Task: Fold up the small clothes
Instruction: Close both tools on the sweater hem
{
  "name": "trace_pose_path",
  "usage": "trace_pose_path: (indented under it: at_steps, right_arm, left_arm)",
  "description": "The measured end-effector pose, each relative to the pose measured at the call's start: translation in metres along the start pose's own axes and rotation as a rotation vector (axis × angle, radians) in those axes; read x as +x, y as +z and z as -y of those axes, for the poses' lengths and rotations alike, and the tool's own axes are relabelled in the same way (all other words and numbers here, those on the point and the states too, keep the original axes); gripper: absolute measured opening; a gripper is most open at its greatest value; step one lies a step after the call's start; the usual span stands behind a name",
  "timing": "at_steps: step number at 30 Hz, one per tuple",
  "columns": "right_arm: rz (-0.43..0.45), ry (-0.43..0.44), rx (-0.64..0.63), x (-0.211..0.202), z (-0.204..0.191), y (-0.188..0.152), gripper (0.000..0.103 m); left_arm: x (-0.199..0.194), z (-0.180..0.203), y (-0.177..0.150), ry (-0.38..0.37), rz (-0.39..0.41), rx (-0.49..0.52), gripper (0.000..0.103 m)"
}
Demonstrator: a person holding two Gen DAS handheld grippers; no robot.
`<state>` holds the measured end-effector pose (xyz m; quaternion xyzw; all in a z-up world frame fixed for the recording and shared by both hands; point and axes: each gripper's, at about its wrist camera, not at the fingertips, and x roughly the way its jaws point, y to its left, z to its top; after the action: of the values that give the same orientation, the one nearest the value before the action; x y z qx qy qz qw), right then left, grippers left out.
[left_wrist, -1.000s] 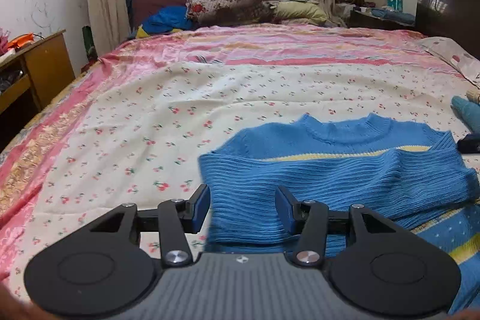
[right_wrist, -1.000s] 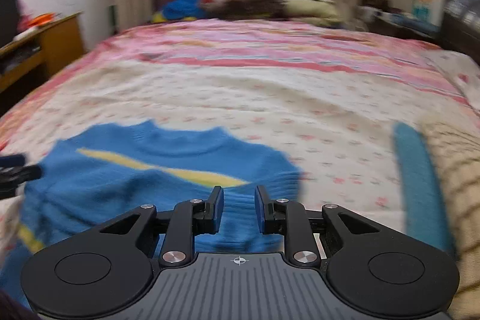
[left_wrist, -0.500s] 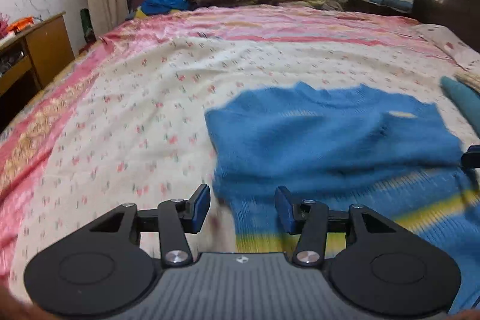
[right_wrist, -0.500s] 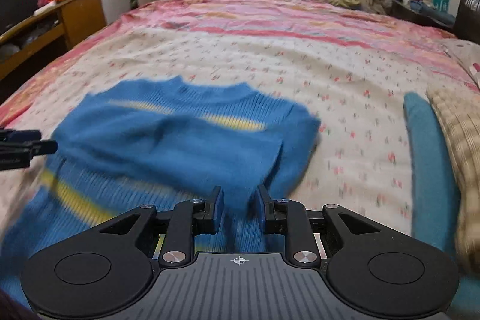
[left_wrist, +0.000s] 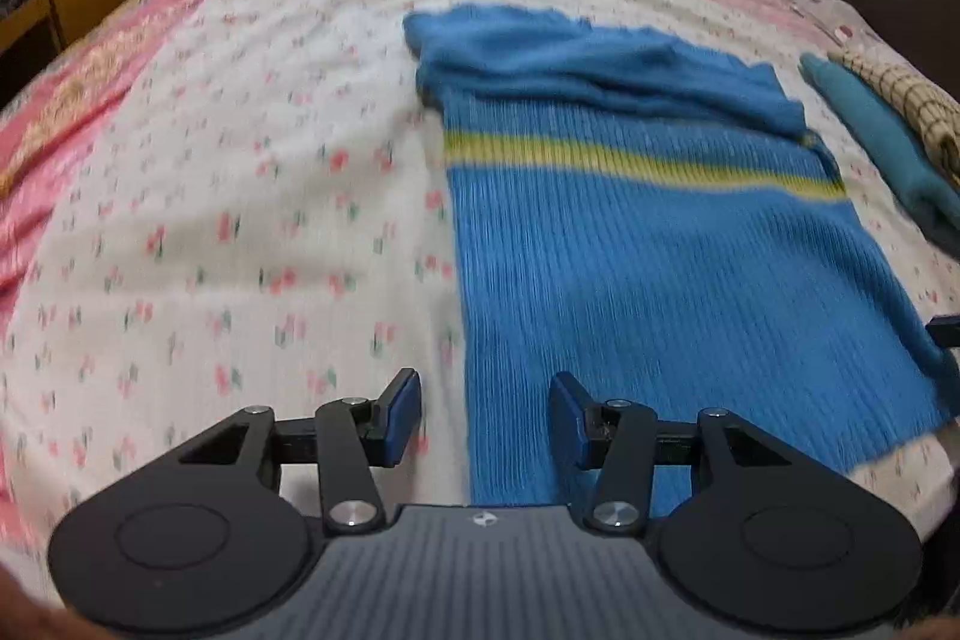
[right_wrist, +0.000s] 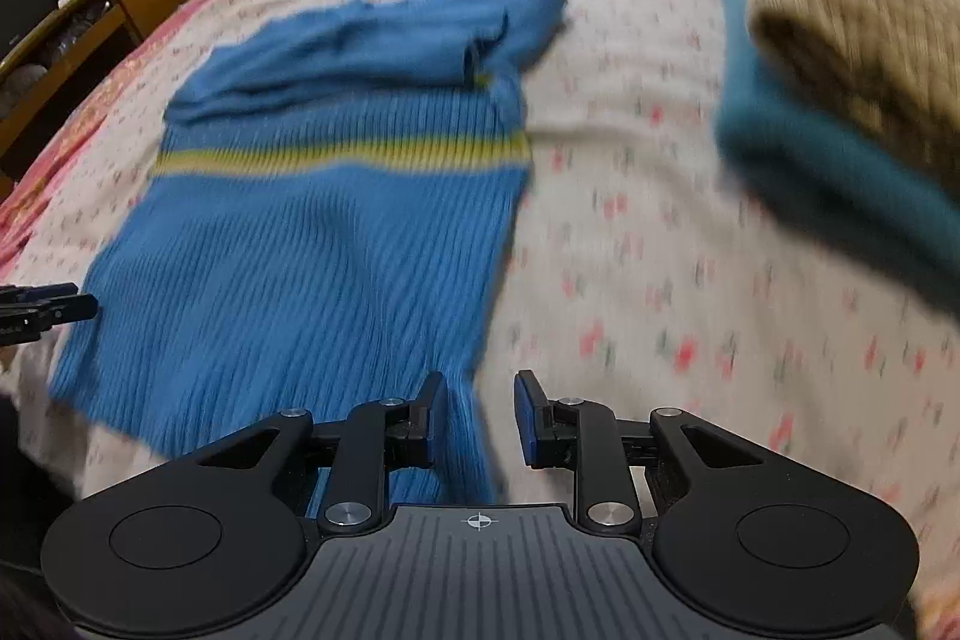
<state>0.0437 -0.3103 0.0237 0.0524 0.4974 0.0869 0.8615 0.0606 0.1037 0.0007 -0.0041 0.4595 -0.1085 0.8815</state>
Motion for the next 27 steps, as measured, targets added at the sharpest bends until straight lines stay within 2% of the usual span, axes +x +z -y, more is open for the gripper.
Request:
trace_pose_path:
  at_steps: [9,12,20,22,24,27]
  right_arm:
    - [-0.012,0.083,0.072,-0.012,0.001,-0.02,0.025]
    - [-0.031,0.085,0.07,-0.007,0.002,-0.024,0.026]
    - [-0.034,0.093,0.067,-0.003,0.002,-0.028,0.029]
    - [-0.031,0.093,0.067,-0.003,0.002,-0.029,0.029]
    - [-0.026,0.09,0.065,-0.005,0.0,-0.03,0.021]
    - [-0.024,0.128,0.091,-0.008,0.003,-0.031,0.01]
  left_arm:
    - [-0.006,0.005,-0.018,-0.031,-0.05,-0.001,0.053]
    - [-0.007,0.006,-0.018,-0.033,-0.055,-0.003,0.051]
    - [-0.012,0.007,-0.019,-0.035,-0.051,-0.026,0.033]
    - [-0.014,0.008,-0.019,-0.043,-0.045,-0.026,0.023]
    - [-0.017,0.009,-0.02,-0.068,-0.044,-0.033,0.017]
    - [-0.019,0.012,-0.02,-0.062,-0.04,-0.02,0.015]
